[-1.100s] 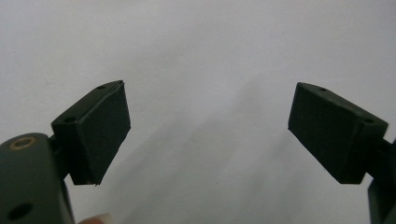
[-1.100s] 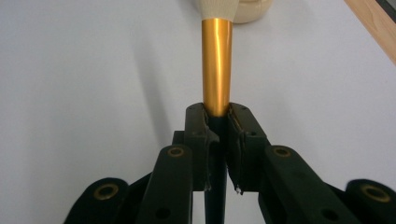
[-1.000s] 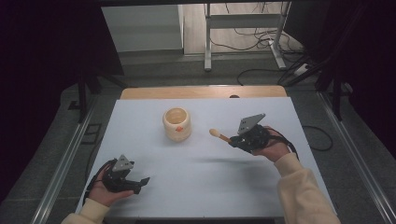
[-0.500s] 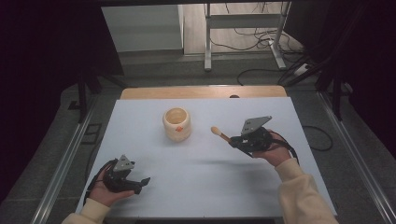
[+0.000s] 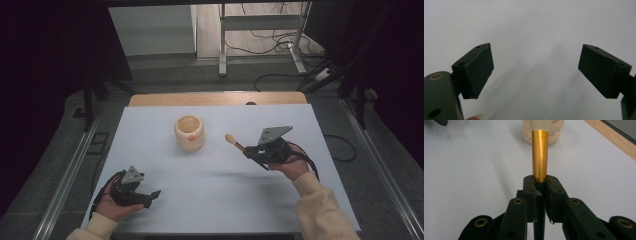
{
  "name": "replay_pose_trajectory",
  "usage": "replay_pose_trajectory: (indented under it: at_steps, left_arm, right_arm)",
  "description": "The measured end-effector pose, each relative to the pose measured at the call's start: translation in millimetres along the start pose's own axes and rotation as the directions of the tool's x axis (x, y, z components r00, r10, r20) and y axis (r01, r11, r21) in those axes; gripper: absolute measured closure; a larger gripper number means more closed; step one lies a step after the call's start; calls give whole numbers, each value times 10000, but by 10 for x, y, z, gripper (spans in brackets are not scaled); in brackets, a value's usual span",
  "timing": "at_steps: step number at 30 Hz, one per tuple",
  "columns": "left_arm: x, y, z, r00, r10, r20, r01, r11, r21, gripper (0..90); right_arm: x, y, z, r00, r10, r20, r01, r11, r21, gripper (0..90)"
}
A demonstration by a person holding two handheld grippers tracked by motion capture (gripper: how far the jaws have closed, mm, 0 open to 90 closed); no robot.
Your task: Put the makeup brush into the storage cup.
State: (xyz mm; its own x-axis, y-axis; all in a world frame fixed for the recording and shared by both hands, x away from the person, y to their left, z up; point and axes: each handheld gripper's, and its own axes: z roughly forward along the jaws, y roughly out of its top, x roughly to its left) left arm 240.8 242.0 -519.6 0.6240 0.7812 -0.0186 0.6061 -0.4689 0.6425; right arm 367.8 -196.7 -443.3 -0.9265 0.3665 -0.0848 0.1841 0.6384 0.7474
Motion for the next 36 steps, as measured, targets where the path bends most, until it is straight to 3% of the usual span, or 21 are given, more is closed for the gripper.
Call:
replay_pose_trajectory:
  at_steps: [16,36]
  left_arm:
    - [4,3,-3,10000,22,38,-22,10000,-26,135]
    - [1,2,-1,10000,-9,23,9,10000,-10,135]
  right_arm:
    - [41,31,-8,9991,397,121,-388,9972,-639,791]
    - [36,40,-50,9956,909,218,-867,9851,-1487,792]
